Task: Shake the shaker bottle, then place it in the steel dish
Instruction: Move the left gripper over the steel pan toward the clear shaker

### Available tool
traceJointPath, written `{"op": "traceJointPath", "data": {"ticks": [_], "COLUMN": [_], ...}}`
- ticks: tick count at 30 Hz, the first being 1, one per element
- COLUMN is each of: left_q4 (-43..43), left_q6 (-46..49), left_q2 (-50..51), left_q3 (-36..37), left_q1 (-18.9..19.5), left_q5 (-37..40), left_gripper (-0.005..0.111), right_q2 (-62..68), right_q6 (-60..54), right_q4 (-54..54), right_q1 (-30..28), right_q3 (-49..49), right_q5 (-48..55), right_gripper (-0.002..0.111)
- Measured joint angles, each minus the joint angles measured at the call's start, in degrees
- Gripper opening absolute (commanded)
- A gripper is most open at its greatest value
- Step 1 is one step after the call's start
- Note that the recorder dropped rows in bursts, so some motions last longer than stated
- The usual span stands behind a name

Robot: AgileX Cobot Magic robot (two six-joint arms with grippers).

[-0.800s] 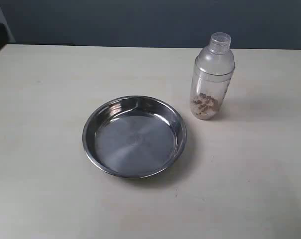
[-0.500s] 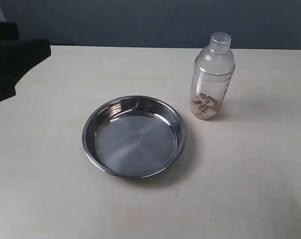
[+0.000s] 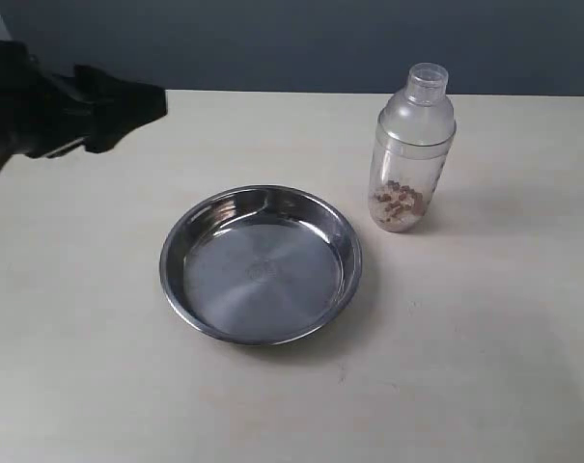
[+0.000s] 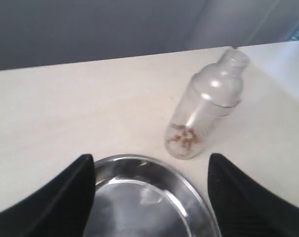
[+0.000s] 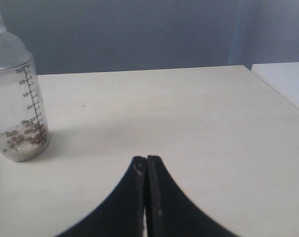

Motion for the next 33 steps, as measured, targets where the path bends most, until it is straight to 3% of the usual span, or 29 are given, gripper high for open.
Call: {"op": "traceJointPath", "data": {"ticks": [3,7,10,15,23,33], "left_q4": [-19.6,-47.4,-62.8,-67.5,-68.7,-65.9], "left_q6": [24.6,60.5,74.0,80.2,85.6,86.6], "left_q2": [5.2,9.6,13.4,24.2,39.0,50.2], "left_q3": [-0.3,-0.6,-0.1,3.1,3.6,-4.3], "left_q1": [-3.7,-11.4,-16.5,-19.5,-19.6,-19.6], "left_q5": [-6.3,-11.6,-12.2,-18.2,-35.6,-38.9], "left_gripper": [0.062,0.062,0.064,0.066,0.070,0.071], "right_q2": [0.0,0.0,0.0,0.0,0.0,0.0], "right_q6": [0.0,0.0,0.0,0.0,0.0,0.0], "right_q4": [0.0,0.0,0.0,0.0,0.0,0.0], "right_q1": [0.0,0.0,0.0,0.0,0.0,0.0], "right_q3": [0.0,0.0,0.0,0.0,0.0,0.0], "right_q5": [0.0,0.0,0.0,0.0,0.0,0.0], "right_gripper": [-0.001,-0.001,-0.001,-0.001,-0.001,-0.001]}}
